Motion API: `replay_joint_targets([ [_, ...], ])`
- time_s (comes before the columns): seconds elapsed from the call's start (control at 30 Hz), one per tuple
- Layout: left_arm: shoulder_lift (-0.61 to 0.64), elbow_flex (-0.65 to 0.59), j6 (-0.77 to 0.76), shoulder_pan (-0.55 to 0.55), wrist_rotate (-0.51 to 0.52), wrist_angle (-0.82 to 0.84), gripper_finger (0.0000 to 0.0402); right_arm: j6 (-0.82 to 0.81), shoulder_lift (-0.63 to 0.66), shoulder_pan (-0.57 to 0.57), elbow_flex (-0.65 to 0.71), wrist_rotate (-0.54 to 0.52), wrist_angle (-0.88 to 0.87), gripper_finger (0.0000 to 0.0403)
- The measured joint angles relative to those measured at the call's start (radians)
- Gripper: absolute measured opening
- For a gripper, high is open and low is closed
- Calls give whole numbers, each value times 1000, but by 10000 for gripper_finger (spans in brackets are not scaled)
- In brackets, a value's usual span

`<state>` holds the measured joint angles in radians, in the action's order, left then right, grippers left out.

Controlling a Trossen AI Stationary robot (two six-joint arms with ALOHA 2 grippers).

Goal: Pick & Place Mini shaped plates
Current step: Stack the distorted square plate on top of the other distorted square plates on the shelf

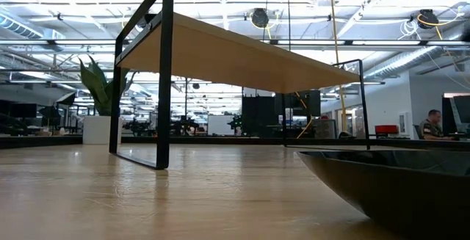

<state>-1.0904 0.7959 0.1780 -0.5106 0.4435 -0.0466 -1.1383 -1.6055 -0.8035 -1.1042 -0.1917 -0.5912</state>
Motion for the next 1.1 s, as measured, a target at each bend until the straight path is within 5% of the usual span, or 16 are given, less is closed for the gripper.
replay_joint_targets([
  [0.5,0,0,-5,0,0,6,93,163,154,-65,0,-386,52,0],
  [0.73,-1,0,-42,2,2,-25,93,503,217,-69,1,-543,260,0],
  [0.9,-35,1,-8,17,9,-93,109,843,233,-67,1,-832,382,0],
  [1.1,-161,1,112,55,68,-359,196,1183,229,-7,1,-1230,513,0],
])
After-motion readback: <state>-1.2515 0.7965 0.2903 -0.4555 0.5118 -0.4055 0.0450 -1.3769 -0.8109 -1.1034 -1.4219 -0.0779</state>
